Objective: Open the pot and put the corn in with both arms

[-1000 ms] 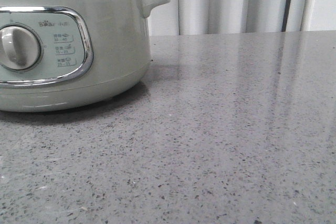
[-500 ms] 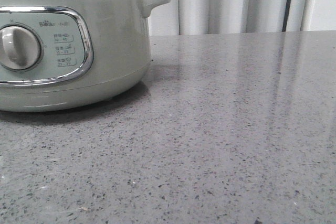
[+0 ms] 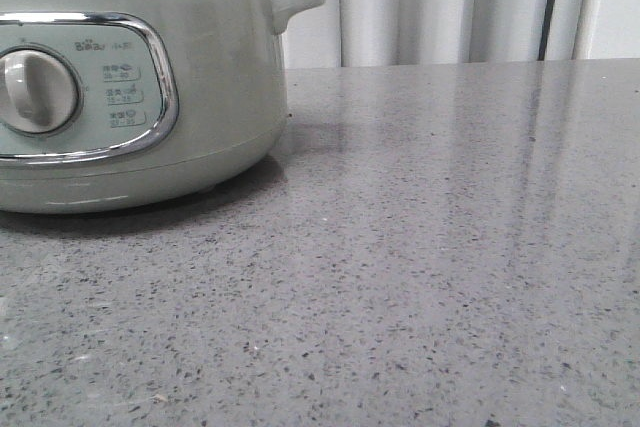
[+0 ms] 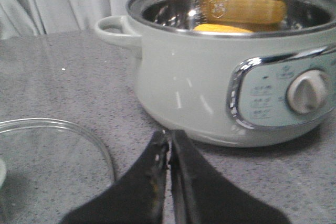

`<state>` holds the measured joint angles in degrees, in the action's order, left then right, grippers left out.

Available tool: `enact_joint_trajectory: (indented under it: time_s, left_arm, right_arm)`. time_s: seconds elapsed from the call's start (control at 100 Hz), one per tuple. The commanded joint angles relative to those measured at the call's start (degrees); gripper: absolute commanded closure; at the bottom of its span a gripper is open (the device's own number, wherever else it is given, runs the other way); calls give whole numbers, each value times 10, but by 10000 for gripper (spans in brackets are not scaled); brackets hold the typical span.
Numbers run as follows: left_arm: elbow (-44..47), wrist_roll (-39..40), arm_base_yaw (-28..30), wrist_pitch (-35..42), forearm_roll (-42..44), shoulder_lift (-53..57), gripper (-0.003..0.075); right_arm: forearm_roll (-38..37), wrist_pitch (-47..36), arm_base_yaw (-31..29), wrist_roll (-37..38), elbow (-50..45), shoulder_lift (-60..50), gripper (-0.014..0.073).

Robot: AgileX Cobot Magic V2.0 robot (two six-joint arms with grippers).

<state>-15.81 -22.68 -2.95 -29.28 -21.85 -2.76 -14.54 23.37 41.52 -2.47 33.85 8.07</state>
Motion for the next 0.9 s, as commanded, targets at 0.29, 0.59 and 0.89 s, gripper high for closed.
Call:
enact_joint_trajectory:
  time_s: [0.29, 0.59, 0.89]
  left_arm:
    - [146, 126, -10, 197, 129, 47, 741]
    - [171, 126, -10, 140, 136, 47, 741]
    - [171, 126, -10, 140, 136, 47, 741]
  right_arm:
    - [-9, -48, -1, -2, 12, 8, 643]
    - [-9, -48, -1, -2, 12, 8, 643]
    - [-9, -48, -1, -2, 12, 8, 644]
